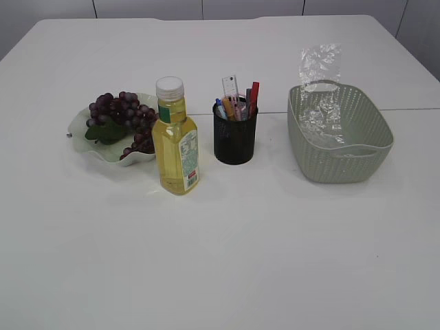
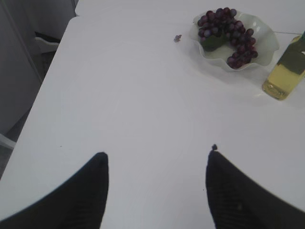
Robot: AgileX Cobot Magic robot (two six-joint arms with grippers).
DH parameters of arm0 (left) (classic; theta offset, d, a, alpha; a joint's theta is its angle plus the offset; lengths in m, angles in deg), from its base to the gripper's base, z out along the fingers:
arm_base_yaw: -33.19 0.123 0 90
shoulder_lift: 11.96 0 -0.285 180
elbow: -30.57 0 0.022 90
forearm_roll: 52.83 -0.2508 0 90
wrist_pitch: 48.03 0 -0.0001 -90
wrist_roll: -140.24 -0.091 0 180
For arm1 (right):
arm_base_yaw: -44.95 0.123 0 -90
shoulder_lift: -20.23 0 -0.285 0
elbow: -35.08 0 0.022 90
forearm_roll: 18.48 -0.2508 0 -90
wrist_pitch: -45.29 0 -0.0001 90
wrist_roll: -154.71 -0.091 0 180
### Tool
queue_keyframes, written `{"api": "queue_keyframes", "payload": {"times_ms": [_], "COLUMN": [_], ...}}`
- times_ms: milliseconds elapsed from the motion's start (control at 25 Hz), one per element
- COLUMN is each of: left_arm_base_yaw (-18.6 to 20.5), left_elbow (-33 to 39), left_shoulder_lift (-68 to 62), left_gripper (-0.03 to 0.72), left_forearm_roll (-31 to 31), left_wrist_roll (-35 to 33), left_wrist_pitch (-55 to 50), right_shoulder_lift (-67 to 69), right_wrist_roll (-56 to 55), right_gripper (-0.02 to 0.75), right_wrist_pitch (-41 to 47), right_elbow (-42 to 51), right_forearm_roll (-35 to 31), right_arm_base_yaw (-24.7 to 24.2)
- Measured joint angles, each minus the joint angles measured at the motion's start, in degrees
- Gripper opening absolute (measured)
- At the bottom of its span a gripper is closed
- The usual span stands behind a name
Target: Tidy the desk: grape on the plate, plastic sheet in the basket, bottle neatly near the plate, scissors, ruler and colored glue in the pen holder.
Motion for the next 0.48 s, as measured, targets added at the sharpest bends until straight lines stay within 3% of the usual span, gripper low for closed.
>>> {"api": "queue_keyframes", "payload": {"times_ms": [280,480], "left_arm_base_yaw": [0.00,0.00], "left_elbow": [4.65,8.70], "left_shoulder_lift": [14.54,15.57], "left_gripper": [0.476,0.464], "left_forearm_roll": [1.26,5.99], "left_wrist_roll": [-1.17,-5.98], "left_wrist_pitch": [-1.62,-1.99], "right_shoulder_lift": [-9.99,-15.66], "right_wrist_roll": [0.87,1.74], "right_gripper": [0.497,0.497], "right_wrist_pitch": [1.12,1.24], "right_elbow": [0.00,1.75], "right_forearm_roll": [2.16,1.73], "right_arm_base_yaw": [0.00,0.00]}}
